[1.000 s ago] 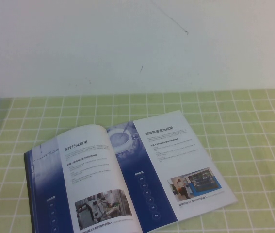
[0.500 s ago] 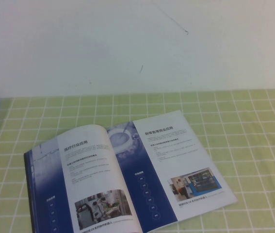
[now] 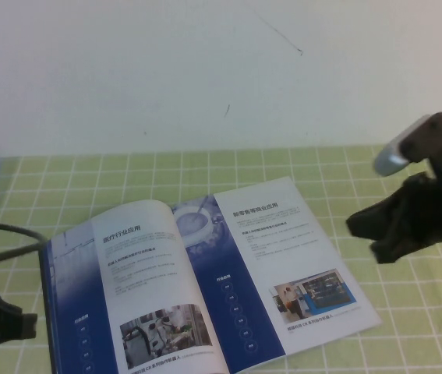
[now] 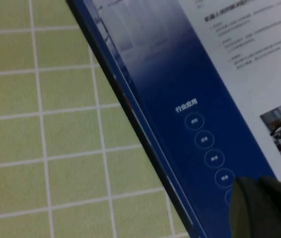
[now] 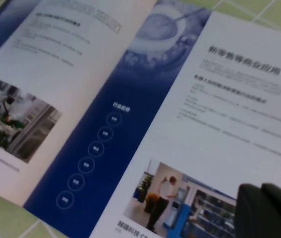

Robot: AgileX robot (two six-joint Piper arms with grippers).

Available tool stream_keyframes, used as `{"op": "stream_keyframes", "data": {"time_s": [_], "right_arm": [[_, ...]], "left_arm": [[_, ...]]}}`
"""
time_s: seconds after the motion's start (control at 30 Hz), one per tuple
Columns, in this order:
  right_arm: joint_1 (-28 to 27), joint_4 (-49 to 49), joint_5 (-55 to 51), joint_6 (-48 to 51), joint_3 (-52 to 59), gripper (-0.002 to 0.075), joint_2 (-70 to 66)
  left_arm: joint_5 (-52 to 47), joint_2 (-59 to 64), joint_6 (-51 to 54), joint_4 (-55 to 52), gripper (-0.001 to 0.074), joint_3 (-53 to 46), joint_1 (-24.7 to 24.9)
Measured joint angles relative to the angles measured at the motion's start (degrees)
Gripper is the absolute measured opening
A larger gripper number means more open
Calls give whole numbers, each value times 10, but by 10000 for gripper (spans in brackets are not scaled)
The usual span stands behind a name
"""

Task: Close book
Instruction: 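Close the open booklet and leave it lying on the table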

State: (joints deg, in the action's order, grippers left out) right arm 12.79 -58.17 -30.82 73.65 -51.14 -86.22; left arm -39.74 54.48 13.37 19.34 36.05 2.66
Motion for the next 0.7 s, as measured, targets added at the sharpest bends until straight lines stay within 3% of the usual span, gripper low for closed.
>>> {"op": "stream_keyframes", "data": {"time_s": [0.17,0.33,0.7], "right_arm": [[62,1,36,3,-53,-3,-148],[70,2,37,2,-102,-3,-260],[70,40,34,-18,-117,-3,-292]], "left_arm": [[-19,111,-4,-25,-2,40,0],[-25,222,-21,-40,-2,98,0],[-4,387,-69,-105,-2,152,0]]}}
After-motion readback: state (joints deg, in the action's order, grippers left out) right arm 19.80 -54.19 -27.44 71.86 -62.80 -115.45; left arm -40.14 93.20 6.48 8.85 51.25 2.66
